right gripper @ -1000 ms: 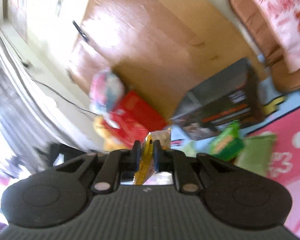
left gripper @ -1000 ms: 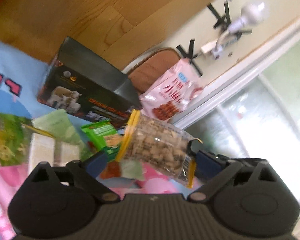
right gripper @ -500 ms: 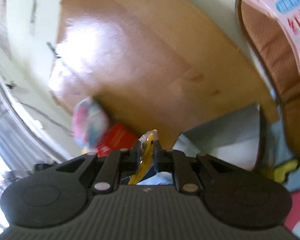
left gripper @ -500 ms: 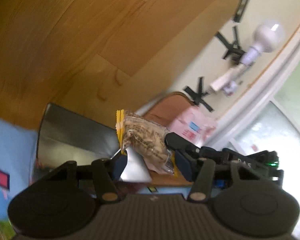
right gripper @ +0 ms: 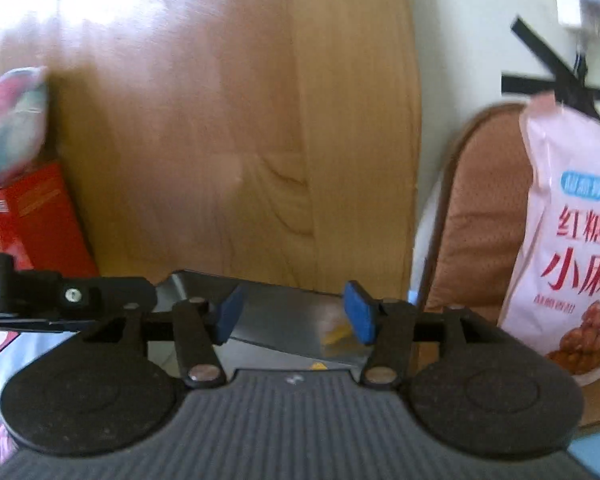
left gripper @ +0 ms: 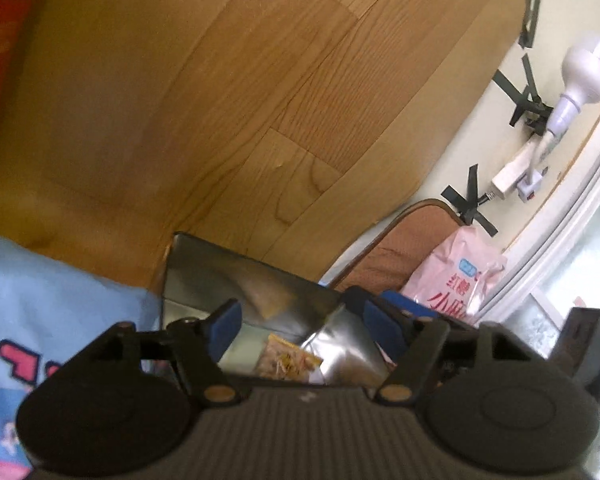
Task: Organize snacks
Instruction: 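Carry the peanut bag over the black tin box and open the left gripper, then grasp the white plastic jelly cup with the right gripper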
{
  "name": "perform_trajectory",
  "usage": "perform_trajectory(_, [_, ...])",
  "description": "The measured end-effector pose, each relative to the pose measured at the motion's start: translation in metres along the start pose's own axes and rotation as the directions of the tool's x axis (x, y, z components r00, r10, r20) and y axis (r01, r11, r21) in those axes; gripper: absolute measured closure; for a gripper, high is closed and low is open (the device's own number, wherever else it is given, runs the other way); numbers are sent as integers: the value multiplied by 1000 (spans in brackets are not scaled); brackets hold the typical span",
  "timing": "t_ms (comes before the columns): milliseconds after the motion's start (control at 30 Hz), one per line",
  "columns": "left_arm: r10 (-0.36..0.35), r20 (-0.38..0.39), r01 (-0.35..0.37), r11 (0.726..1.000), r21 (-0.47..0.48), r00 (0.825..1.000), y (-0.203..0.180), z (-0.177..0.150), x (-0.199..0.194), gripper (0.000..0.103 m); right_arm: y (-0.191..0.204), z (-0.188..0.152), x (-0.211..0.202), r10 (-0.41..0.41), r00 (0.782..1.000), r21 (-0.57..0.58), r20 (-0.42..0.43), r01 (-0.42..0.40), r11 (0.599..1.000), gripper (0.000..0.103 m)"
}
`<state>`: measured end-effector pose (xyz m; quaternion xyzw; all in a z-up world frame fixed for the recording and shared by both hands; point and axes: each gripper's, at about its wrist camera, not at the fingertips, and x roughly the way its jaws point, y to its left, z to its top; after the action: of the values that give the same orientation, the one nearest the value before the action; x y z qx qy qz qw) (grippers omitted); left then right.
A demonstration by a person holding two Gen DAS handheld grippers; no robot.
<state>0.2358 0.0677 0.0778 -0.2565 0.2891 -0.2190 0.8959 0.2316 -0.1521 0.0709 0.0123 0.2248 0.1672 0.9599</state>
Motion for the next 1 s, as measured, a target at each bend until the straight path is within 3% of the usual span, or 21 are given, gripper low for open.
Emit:
perform_trajectory(133, [4, -26, -4, 1000, 23, 1000, 4, -7, -38, 33, 9, -12, -40, 79, 996, 18, 53, -80, 997, 45])
perform_trajectory(300, [54, -63, -50, 997, 65, 997, 9, -24, -93, 36, 21, -57, -102, 288, 957, 2, -14, -288, 958, 45])
perform_trajectory(467, [42, -176, -11, 984, 176, 984, -8, -78, -131, 37, 39, -110, -146, 376, 917, -58, -129, -386, 921, 43])
perform_trajectory(600, [13, -305, 31, 990, 140, 952, -13, -127, -134, 39, 53, -145, -155, 395, 888, -47, -235, -416, 908, 41])
perform_trajectory(733, [34, -368, -14, 998, 56, 929, -7, -152, -115, 39, 68, -160, -148, 384, 876, -54, -291, -416, 908, 41])
perform_trajectory(800, [9, -356, 0, 1000, 25, 934, -2, -152, -110, 41, 74, -159, -142, 382, 876, -55, -296, -415, 908, 42])
perform_trajectory(833, [1, -360, 5, 1000, 17, 933, -1, -151, -106, 45, 77, -162, -142, 378, 878, -62, -294, -413, 909, 43])
perform_trajectory(867, [3, -363, -3, 1000, 1, 932, 2, -150, -103, 58, 80, -162, -138, 376, 880, -70, -290, -411, 909, 55])
perform_trajectory(900, [-12, -375, 5, 1000, -19, 927, 4, -149, -99, 63, 82, -162, -136, 376, 880, -79, -291, -414, 907, 66])
perform_trajectory(1000, [-22, -383, 25, 1000, 3, 924, -5, -144, -102, 63, 86, -160, -139, 360, 887, -96, -288, -401, 911, 67])
